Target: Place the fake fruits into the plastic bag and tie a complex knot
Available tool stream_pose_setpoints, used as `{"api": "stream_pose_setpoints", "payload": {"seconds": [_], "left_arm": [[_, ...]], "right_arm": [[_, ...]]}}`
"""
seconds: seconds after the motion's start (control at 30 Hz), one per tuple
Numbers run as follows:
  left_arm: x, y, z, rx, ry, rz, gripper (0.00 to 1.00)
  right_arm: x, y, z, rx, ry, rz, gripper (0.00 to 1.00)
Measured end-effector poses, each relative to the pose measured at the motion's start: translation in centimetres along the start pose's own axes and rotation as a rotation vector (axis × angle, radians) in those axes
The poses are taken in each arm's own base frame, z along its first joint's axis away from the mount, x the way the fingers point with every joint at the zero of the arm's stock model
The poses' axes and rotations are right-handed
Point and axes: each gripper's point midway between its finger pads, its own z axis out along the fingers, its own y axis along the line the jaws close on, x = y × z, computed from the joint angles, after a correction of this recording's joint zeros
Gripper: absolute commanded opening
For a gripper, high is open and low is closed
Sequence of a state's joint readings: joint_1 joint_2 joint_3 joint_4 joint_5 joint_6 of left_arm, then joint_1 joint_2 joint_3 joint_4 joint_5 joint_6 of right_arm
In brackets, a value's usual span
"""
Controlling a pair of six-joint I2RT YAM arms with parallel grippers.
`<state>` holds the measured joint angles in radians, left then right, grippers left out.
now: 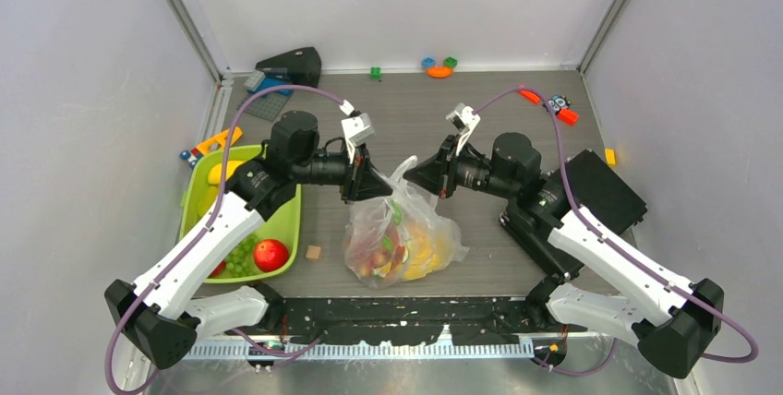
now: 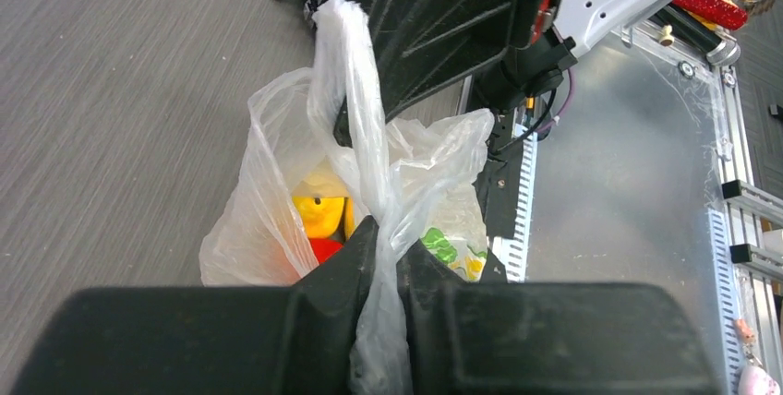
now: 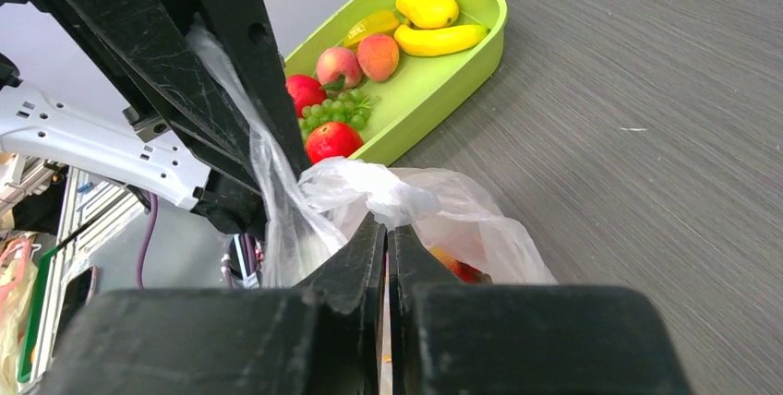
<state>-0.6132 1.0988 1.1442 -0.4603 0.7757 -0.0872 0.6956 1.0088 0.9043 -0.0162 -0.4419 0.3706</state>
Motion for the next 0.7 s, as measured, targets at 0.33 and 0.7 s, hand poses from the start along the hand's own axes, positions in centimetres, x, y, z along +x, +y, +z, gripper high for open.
{"api": "stream_pose_setpoints", "payload": {"seconds": [0.33,0.7], "left_arm": [[0.0,0.3,0.0,-0.015,0.0,0.012,0.45],[0.1,0.1,0.2,-0.013,0.004,0.016,0.46]], "right_arm": [[-0.6,2.1,0.4,0.018,-0.038,-0.021,0.05],[-1.6,3.3,0.6,0.027,-0.07,-0.009,0.05]]}}
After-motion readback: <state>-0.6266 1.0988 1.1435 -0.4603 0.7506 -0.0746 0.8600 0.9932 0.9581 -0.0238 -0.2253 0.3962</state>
